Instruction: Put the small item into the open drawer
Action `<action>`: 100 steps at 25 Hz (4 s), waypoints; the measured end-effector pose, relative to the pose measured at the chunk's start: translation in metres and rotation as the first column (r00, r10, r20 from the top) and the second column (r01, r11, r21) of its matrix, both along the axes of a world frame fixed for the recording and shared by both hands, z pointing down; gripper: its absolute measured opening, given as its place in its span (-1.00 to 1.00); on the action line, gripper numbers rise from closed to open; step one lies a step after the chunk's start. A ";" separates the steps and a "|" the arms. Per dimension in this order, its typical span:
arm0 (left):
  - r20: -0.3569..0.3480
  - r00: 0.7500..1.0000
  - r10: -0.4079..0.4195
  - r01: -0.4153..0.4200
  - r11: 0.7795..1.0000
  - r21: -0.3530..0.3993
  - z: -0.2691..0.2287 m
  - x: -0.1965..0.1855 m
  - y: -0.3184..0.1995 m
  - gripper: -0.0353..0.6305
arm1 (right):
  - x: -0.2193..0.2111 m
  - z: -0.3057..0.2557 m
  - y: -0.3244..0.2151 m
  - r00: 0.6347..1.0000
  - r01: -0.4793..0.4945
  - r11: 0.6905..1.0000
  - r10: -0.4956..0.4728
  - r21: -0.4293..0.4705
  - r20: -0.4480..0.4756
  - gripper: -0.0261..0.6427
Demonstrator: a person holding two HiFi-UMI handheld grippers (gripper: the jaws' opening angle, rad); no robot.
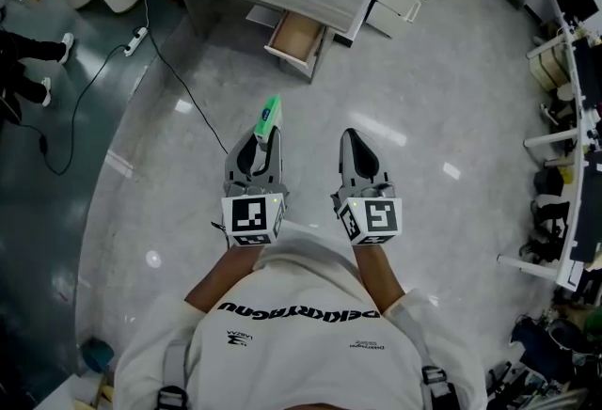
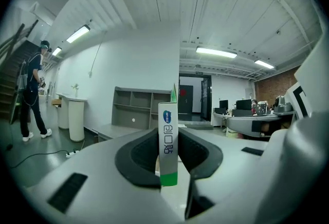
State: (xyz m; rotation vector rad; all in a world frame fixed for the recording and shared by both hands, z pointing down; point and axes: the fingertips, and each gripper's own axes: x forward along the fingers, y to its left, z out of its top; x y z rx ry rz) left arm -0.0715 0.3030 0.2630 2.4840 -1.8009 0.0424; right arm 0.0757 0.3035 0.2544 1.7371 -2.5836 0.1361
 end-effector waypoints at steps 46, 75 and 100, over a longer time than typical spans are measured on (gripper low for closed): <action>0.124 0.988 0.098 -0.023 0.865 -0.501 0.290 0.030 -0.481 -0.61 | 0.001 0.240 -0.448 0.999 -0.035 0.919 0.044 -0.392 0.013 -0.84; 0.202 0.967 0.155 -0.001 0.797 -0.604 0.482 0.053 -0.540 -0.60 | 0.023 0.375 -0.475 0.999 -0.019 0.871 0.032 -0.491 0.018 -0.84; 0.240 0.952 0.191 0.022 0.738 -0.674 0.546 0.060 -0.564 -0.60 | 0.020 0.401 -0.477 0.999 -0.014 0.853 0.028 -0.522 0.018 -0.84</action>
